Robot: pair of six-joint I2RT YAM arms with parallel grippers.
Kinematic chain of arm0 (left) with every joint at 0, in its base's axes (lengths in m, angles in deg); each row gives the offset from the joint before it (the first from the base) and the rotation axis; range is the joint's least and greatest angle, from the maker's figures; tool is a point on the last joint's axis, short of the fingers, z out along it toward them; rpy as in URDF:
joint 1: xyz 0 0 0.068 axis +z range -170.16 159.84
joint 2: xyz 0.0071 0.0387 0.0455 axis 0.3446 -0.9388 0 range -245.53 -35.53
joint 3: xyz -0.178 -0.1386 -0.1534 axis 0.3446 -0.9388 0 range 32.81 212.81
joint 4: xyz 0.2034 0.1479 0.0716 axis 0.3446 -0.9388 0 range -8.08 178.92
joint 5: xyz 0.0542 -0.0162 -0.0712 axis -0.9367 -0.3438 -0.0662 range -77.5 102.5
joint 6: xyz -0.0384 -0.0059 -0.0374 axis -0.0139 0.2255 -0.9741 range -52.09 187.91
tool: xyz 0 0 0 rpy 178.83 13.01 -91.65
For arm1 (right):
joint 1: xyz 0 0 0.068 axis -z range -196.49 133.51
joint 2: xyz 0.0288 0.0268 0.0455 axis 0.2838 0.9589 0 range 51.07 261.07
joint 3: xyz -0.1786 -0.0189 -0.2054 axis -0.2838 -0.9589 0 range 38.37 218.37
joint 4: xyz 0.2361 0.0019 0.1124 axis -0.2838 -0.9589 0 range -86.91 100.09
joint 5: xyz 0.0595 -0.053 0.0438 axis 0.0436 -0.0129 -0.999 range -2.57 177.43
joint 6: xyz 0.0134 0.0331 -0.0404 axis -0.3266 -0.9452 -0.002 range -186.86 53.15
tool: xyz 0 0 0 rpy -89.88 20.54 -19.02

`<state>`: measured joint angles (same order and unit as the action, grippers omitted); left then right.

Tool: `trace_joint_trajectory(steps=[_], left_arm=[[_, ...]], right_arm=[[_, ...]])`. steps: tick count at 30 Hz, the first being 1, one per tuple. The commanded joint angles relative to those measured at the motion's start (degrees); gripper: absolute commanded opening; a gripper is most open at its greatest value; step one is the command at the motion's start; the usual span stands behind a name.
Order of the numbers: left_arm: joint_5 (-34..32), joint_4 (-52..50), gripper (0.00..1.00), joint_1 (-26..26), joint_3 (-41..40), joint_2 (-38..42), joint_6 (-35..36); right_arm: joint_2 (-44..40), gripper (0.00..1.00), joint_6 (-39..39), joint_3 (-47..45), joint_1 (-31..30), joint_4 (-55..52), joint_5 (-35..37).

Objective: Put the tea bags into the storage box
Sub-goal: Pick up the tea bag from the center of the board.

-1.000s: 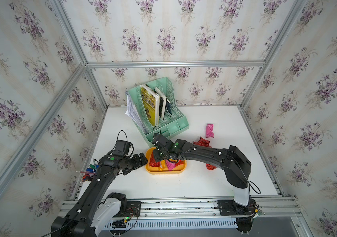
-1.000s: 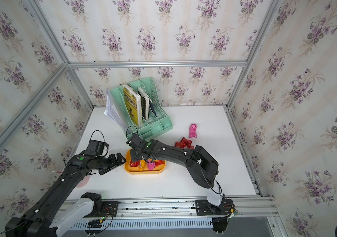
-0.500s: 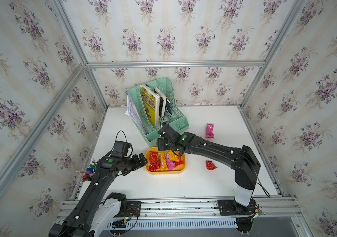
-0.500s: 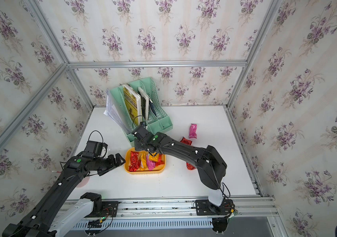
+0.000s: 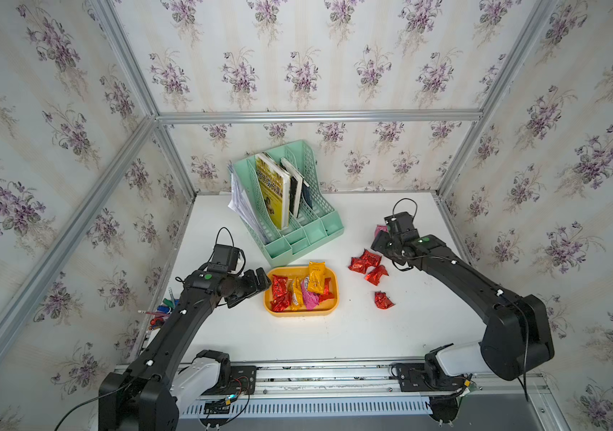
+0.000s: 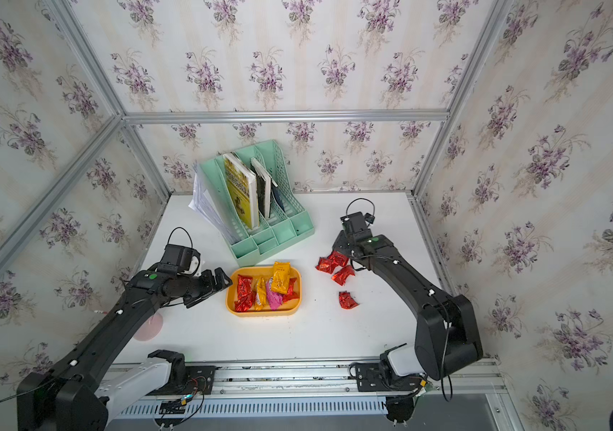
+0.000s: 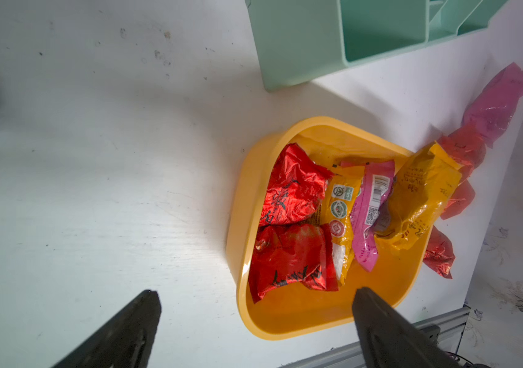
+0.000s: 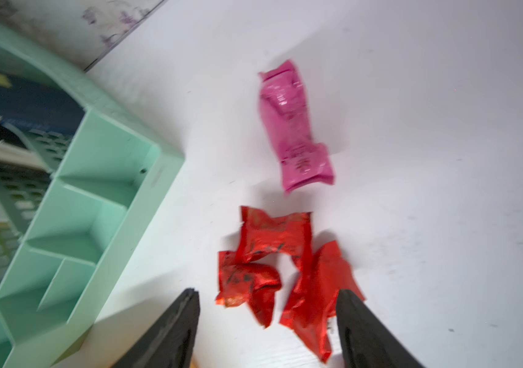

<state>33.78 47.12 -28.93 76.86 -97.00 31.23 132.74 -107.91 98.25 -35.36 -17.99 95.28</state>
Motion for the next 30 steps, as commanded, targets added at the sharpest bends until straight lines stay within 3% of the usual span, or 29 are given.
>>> trace_joint_trajectory(steps=[1,7,10,19,25,30], left_arm=[[0.5,3.9,0.99,0.0,0.4,-1.4,-2.4],[-0.1,7.4,0.99,-0.3,-0.6,-3.1,-6.0],[-1.2,8.2,0.99,-0.7,-1.5,-2.5,-7.8],[-5.9,8.2,0.99,-1.2,-5.7,2.7,-12.0],[-7.9,6.6,0.99,-1.3,-8.6,7.3,-14.1],[-9.0,4.3,0.99,-1.3,-9.3,10.3,-14.2]], right_arm=[[0.8,0.81,6.5,-0.5,5.8,2.5,-6.1],[11.2,0.85,15.2,4.9,12.6,3.7,-12.7],[16.2,0.92,18.4,9.1,12.9,4.4,-13.4],[30.8,0.90,22.5,21.5,13.0,2.3,-11.5],[35.8,0.79,22.7,24.7,13.0,2.4,-15.4],[36.7,0.57,21.5,24.1,13.0,3.3,-17.4]])
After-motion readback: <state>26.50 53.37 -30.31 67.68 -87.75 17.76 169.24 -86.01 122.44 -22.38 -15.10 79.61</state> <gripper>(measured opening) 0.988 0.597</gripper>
